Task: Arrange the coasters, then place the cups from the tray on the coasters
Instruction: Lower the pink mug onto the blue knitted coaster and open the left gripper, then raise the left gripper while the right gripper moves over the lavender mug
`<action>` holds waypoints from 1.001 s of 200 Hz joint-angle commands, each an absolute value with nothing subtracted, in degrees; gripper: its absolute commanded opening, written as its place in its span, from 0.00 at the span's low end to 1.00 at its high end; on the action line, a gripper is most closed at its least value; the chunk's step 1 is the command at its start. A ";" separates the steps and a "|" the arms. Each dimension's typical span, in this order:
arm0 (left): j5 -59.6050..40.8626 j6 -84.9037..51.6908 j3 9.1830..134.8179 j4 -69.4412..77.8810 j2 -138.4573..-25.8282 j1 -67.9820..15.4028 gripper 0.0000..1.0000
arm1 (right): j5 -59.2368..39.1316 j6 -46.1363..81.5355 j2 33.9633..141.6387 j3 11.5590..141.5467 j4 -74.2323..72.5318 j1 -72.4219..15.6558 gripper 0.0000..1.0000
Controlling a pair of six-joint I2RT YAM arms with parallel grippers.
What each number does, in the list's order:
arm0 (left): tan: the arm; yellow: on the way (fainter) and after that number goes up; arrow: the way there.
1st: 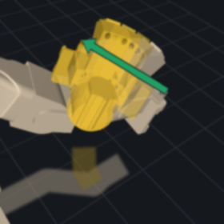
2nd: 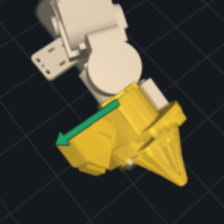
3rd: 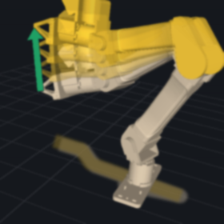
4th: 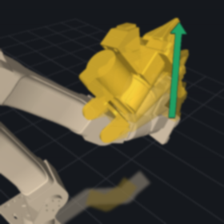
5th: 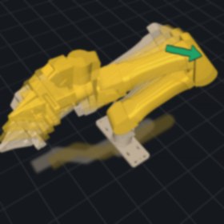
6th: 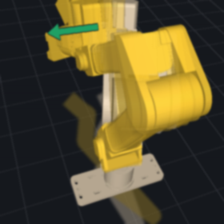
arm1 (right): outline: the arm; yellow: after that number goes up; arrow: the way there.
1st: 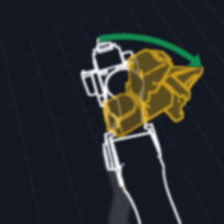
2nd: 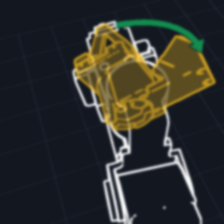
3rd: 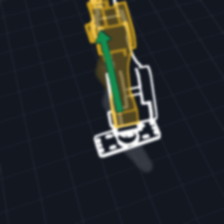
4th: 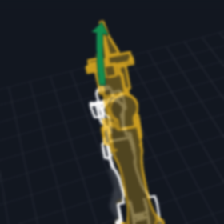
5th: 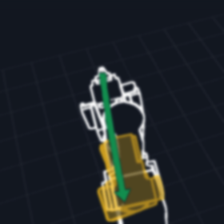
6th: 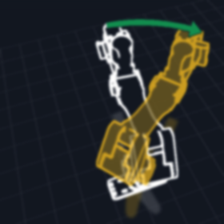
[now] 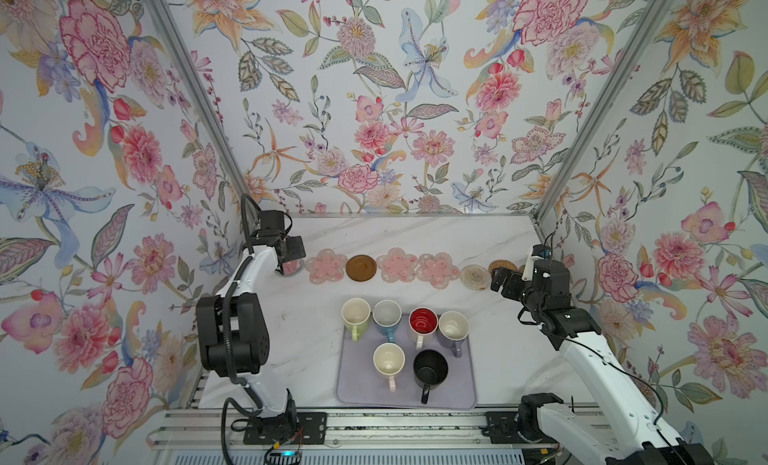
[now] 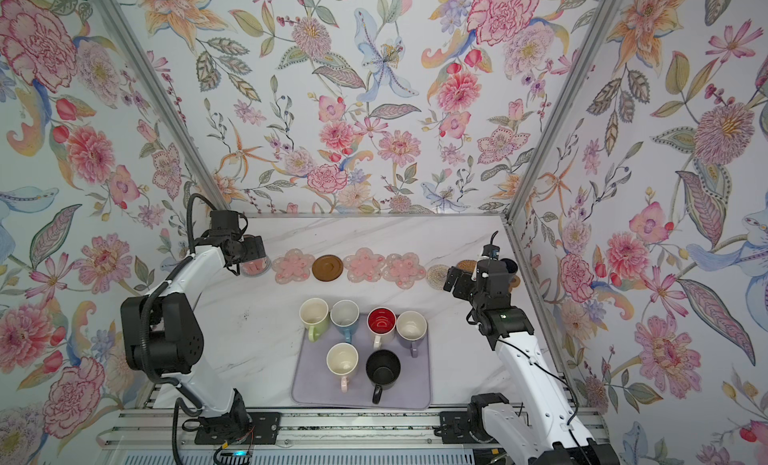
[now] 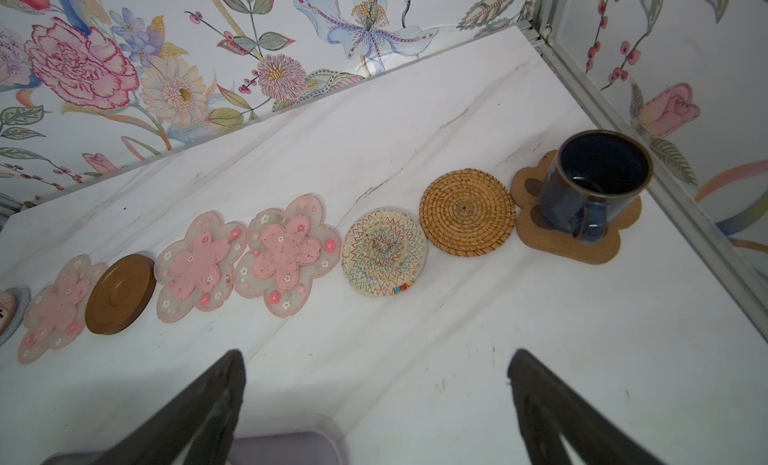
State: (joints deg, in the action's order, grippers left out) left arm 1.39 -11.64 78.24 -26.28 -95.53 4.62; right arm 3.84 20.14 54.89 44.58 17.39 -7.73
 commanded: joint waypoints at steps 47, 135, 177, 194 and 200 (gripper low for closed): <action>-9.18 -15.95 63.96 -21.45 -67.87 5.10 0.99 | 4.10 20.44 54.96 45.61 21.65 -7.44 0.99; -4.25 -16.20 54.30 -18.43 -53.74 5.10 0.99 | 1.58 23.58 53.31 47.11 31.42 -9.85 0.99; -9.93 -17.33 49.86 -18.26 -50.50 5.10 0.99 | 3.82 28.48 51.21 47.61 38.49 -17.56 0.99; -14.23 -19.29 47.58 -16.77 -50.27 5.07 0.98 | 4.73 30.35 50.79 47.29 41.67 -21.71 0.97; -14.87 -19.78 47.01 -16.46 -50.26 5.05 0.98 | 5.50 31.27 50.66 47.33 42.97 -23.29 0.97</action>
State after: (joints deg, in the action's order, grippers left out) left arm -8.91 -16.93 49.91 -18.44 -50.48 4.62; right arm 3.03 26.96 51.62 45.98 35.62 -19.00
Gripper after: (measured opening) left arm 0.984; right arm 0.976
